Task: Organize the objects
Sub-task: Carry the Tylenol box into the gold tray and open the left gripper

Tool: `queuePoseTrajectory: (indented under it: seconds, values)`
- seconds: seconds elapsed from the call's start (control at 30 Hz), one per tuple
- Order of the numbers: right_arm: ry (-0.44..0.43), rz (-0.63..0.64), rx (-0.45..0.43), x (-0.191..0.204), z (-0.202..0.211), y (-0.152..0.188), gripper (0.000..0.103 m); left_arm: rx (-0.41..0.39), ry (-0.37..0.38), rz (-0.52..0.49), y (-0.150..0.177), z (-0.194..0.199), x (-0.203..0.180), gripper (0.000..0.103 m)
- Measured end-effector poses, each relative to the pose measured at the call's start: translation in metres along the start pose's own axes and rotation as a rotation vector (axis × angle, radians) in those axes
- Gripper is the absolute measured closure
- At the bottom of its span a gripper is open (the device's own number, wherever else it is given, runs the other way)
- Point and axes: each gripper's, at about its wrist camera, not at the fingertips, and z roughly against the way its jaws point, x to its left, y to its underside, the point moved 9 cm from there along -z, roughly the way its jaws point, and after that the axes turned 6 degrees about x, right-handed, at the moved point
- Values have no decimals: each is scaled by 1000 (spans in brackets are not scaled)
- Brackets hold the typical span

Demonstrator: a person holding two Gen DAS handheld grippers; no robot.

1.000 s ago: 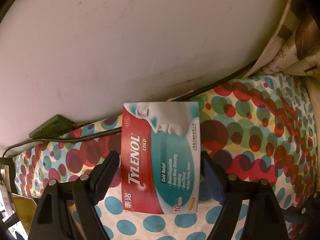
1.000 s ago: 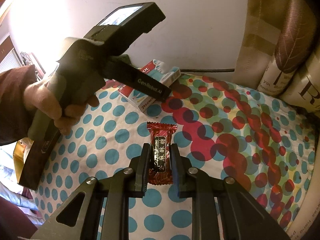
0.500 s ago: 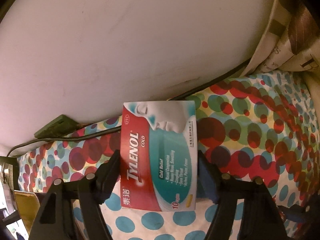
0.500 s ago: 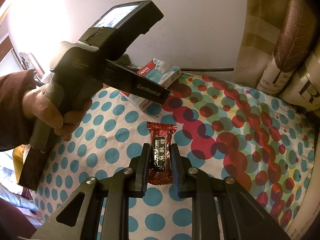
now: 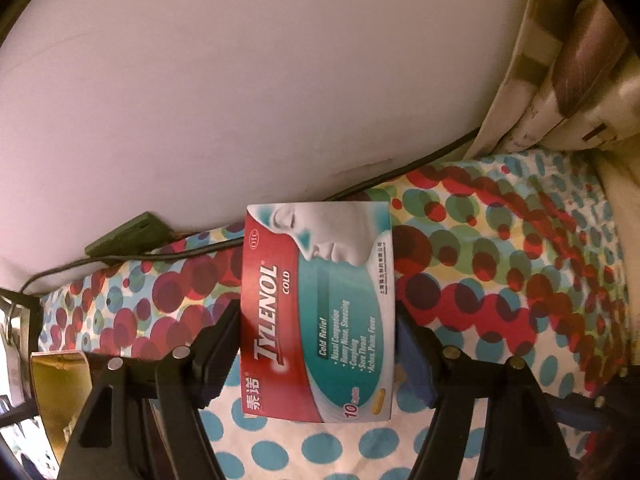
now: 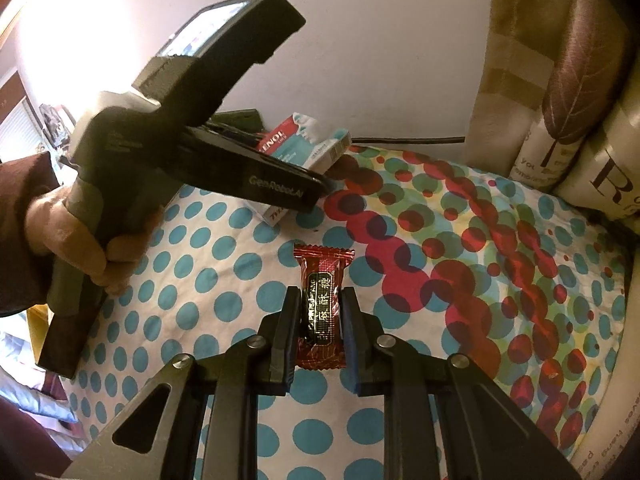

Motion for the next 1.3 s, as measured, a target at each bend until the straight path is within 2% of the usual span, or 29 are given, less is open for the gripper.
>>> queuePoseTrajectory:
  seconds: [0.27, 0.3, 0.43, 0.53, 0.67, 0.83, 0.93, 1.23, 1.3]
  values:
    - [0, 16, -2, 6, 6, 3, 84, -42, 20, 52, 19, 36, 8, 30]
    - [0, 18, -3, 6, 6, 3, 84, -47, 29, 64, 35, 43, 8, 30]
    - [-1, 31, -3, 12, 9, 0, 84, -59, 48, 111, 36, 51, 17, 30]
    - [-3, 41, -2, 17, 8, -2, 84, -68, 40, 139, 51, 66, 30, 30]
    - [-9, 60, 0, 27, 8, -7, 84, -89, 13, 172, 73, 82, 51, 30]
    - [-8, 73, 3, 37, 6, -11, 84, -109, 7, 271, 94, 108, 92, 30]
    - [-7, 73, 6, 40, 4, -12, 84, -124, -32, 324, 105, 120, 122, 30]
    - [-1, 74, 20, 45, 2, -10, 84, -122, -112, 460, 140, 133, 194, 30]
    - [-2, 74, 18, 45, 2, -11, 84, -109, -107, 482, 149, 131, 204, 30]
